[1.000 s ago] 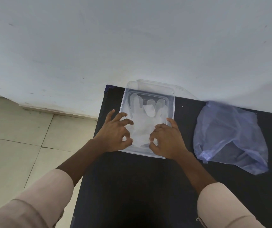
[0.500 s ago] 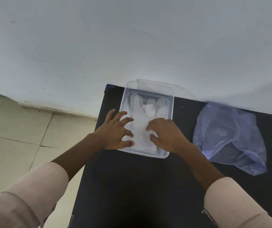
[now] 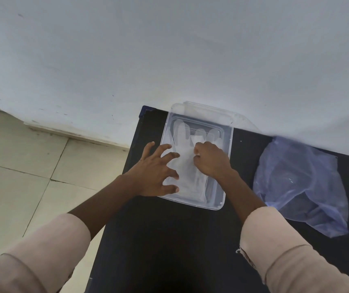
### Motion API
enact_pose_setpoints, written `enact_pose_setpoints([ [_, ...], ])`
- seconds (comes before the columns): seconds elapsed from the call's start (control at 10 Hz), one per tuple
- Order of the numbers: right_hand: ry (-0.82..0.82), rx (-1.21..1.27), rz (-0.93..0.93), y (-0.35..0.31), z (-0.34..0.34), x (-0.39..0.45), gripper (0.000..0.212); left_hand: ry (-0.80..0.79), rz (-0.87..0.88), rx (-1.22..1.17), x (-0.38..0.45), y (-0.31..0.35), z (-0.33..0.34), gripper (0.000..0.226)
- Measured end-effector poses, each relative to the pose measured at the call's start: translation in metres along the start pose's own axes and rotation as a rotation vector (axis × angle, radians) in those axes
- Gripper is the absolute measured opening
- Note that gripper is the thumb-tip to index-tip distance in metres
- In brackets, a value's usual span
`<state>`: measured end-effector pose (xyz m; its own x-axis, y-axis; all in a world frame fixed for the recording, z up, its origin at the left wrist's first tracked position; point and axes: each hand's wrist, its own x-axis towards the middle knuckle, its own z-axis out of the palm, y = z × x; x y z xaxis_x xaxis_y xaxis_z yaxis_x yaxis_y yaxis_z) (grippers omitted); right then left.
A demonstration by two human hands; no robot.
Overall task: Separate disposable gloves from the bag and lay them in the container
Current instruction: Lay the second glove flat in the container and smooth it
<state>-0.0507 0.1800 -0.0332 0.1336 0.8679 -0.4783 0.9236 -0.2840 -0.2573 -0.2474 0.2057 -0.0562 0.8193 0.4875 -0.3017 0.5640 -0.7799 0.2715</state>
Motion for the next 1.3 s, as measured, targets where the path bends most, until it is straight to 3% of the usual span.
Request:
enact_pose_setpoints([
  [0.4,0.072,0.029,-0.057,0.006,0.012,0.01,0.059,-0.01,-0.014,-0.015,0.0,0.002,-0.002,0.057],
  [0.8,0.04,0.073,-0.052,0.01,0.007,0.033,0.073,-0.012,-0.007,0.004,0.001,0.005,-0.002,0.06],
  [1.0,0.112,0.117,-0.058,0.01,-0.011,0.018,0.065,-0.006,-0.003,-0.008,0.004,0.005,-0.004,0.061],
  [1.1,0.153,0.273,-0.064,0.014,-0.017,0.005,0.058,0.011,-0.013,-0.026,0.004,0.007,-0.01,0.056],
  [1.2,0.21,0.538,-0.07,0.02,-0.035,-0.023,0.046,0.162,-0.068,-0.136,-0.002,0.022,-0.033,0.055],
  [1.3,0.262,0.673,-0.093,0.025,-0.053,-0.049,0.038,0.35,-0.121,-0.408,-0.008,0.044,-0.064,0.048],
])
